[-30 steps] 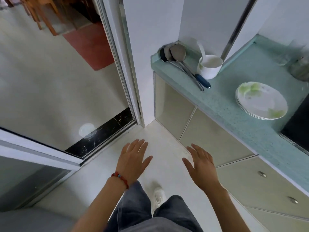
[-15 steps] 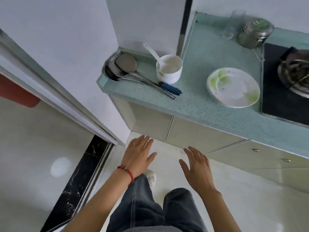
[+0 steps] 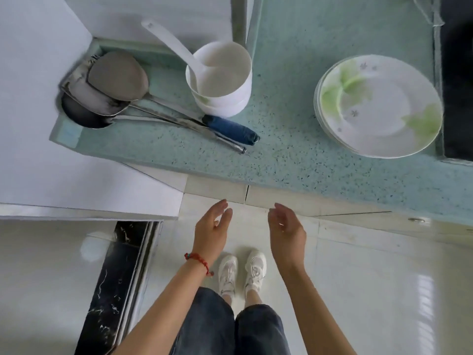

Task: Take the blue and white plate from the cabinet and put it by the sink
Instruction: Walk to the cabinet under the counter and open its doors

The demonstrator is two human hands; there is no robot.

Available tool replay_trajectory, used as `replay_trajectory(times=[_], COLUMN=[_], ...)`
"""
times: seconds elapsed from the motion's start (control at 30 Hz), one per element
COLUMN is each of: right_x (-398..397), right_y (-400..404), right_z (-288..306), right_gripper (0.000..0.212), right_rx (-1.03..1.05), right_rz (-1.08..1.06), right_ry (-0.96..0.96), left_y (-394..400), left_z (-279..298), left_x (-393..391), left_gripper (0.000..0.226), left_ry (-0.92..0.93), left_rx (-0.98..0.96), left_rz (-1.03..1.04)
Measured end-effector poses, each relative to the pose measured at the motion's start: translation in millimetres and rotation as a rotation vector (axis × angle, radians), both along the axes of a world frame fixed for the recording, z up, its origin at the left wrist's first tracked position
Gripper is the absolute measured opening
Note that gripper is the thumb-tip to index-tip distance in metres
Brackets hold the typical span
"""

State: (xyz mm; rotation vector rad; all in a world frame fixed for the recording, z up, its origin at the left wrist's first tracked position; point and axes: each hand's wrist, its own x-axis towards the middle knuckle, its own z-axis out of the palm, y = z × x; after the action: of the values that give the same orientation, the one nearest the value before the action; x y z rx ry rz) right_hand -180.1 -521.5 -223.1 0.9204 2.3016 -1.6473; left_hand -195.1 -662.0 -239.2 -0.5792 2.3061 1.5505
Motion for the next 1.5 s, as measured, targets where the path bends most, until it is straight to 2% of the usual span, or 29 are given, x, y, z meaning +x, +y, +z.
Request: replay_trajectory(times=[0.07, 0.13, 0.2, 0.37, 0.5, 0.63, 0.83, 1.17, 1.5], right_x=[-21.8, -38.1, -46.5, -53.3, -55.3, -53.7, -28.4, 40.5, 125.4], right_y=[-0.1, -2.9, -7.1, -13.2, -16.9, -16.7, -25.8, -28.8, -1.2], right_z=[-10.8, -19.0, -25.8, -34.9, -36.1, -37.1, -36.5, -37.2, -43.4], right_gripper=[0.015, 0.021, 0.025, 0.028, 0.030, 0.029, 0.023, 0.025, 0.023], right_rx=[-0.267, -0.506, -0.660, -0.977, -1.109, -1.127, -1.053, -0.736, -0.529], right_rz=[-0.219, -0.347, -0.411, -0.515, -0.567, -0.610, -0.647, -0.560, -0.454], right_ry=[0.013, 0.045, 0.071, 0.090, 0.106, 0.087, 0.072, 0.087, 0.084], left_y=[13.7, 23.6, 30.2, 35.8, 33.3, 32.4, 27.5, -14.1, -59.7], left_z=[-4.7, -9.1, -12.8, -18.4, -21.7, -21.0, -19.2, -21.9, -21.3], left_x=[-19.6, -36.2, -48.3, -57.2, -55.7, -55.6, -36.0, 42.7, 102.8], left_gripper=[0.017, 0.020, 0.023, 0.022, 0.020, 0.019, 0.011, 0.014, 0.009], left_ry=[-0.004, 0.007, -0.008, -0.088, -0.118, -0.125, -0.164, -0.123, -0.113], left_rx=[0.215, 0.376, 0.531, 0.816, 0.958, 0.964, 0.851, 0.652, 0.583], left_rz=[0.212, 0.338, 0.422, 0.521, 0.500, 0.532, 0.554, 0.426, 0.494])
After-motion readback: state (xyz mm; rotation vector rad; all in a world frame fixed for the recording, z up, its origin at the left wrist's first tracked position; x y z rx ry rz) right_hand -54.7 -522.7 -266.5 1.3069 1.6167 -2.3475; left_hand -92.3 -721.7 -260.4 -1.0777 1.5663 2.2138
